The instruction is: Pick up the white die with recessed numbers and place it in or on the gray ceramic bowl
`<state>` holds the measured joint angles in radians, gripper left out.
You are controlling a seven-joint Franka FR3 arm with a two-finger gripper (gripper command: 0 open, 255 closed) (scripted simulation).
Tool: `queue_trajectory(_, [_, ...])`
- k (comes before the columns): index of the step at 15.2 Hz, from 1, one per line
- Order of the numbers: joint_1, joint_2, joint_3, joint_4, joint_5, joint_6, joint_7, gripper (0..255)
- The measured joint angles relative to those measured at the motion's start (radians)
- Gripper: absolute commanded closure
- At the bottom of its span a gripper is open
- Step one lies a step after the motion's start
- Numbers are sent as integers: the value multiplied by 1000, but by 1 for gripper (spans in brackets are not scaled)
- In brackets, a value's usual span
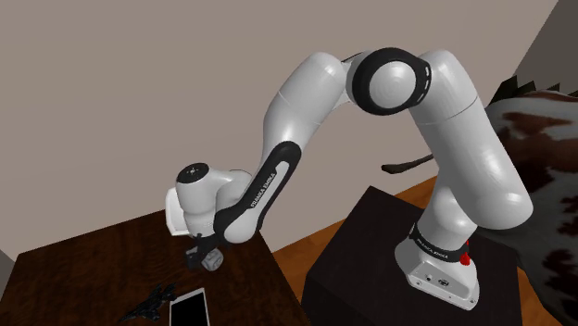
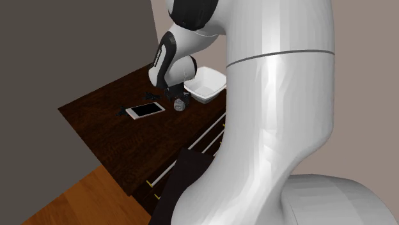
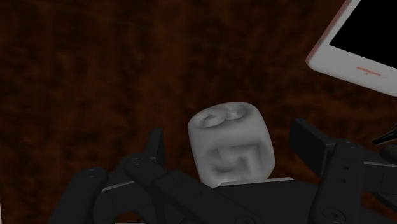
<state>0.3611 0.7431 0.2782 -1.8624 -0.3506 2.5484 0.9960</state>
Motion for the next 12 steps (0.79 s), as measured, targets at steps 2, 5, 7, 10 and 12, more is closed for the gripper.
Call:
queue_trajectory(2, [4, 15, -5, 8, -4, 7, 2, 0])
queue_trajectory(5, [4, 19, -6, 10, -5, 10, 3, 0])
queue_trajectory(7, [5, 20, -6, 11, -5, 10, 3, 0])
queue_trajectory(10, [5, 20, -7, 11, -5, 10, 3, 255])
queue_trajectory(12, [5, 19, -6, 11, -5, 10, 3, 255])
